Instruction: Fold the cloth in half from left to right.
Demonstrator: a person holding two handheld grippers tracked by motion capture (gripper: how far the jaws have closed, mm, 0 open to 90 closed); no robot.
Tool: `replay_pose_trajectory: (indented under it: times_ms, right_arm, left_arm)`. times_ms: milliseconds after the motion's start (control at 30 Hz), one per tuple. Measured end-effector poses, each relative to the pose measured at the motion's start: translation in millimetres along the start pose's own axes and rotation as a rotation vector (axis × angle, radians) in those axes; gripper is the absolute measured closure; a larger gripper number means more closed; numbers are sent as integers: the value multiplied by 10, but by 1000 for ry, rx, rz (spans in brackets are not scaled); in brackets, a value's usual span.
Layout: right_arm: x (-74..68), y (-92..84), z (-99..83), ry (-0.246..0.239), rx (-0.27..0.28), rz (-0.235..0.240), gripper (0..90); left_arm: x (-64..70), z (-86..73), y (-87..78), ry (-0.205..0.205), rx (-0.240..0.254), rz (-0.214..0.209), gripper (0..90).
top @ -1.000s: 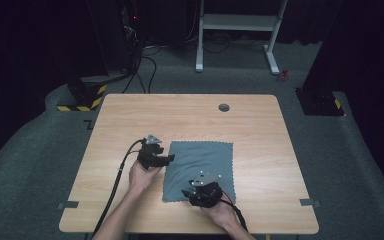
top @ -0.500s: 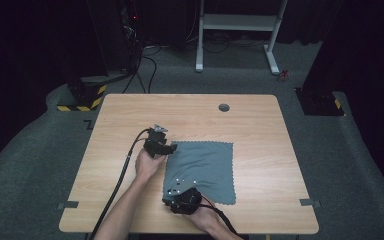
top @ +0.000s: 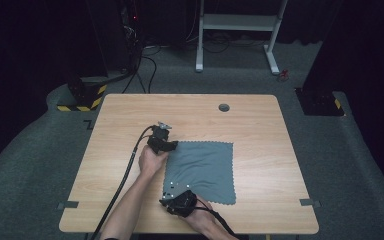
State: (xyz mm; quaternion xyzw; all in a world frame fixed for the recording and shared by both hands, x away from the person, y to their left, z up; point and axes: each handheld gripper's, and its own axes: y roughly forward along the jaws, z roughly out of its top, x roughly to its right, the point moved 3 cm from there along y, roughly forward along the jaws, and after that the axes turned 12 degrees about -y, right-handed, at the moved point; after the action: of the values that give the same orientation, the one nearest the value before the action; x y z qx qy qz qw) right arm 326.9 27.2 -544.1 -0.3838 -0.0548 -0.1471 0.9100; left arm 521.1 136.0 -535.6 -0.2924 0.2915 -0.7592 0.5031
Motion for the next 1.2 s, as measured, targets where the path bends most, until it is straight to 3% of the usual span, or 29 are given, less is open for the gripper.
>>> replay_pose_trajectory:
  times_ms: [300,367,400,500,800,933,1200]
  right_arm:
    - [-29,4,18,-31,-19,-43,898]
    - [-35,0,22,-29,-29,-42,900]
    - [-29,0,21,-29,-27,-43,900]
    - [-21,-8,20,-12,-18,-29,900]
    - [18,-162,61,7,25,-19,900]
    - [41,-224,102,18,39,-17,900]
    - [58,-272,231,8,65,-1,900]
  left_arm:
    - [67,-22,-11,24,-1,-43,765]
    - [61,-18,-5,7,-6,-72,839]
    - [47,-13,-3,-24,-13,-90,889]
    - [-14,7,2,-91,-33,-130,899]
    - [-42,128,-153,-87,9,-171,900]
    - [-81,176,-214,-118,16,-204,900]
    - [-190,201,-301,-118,-1,-202,900]
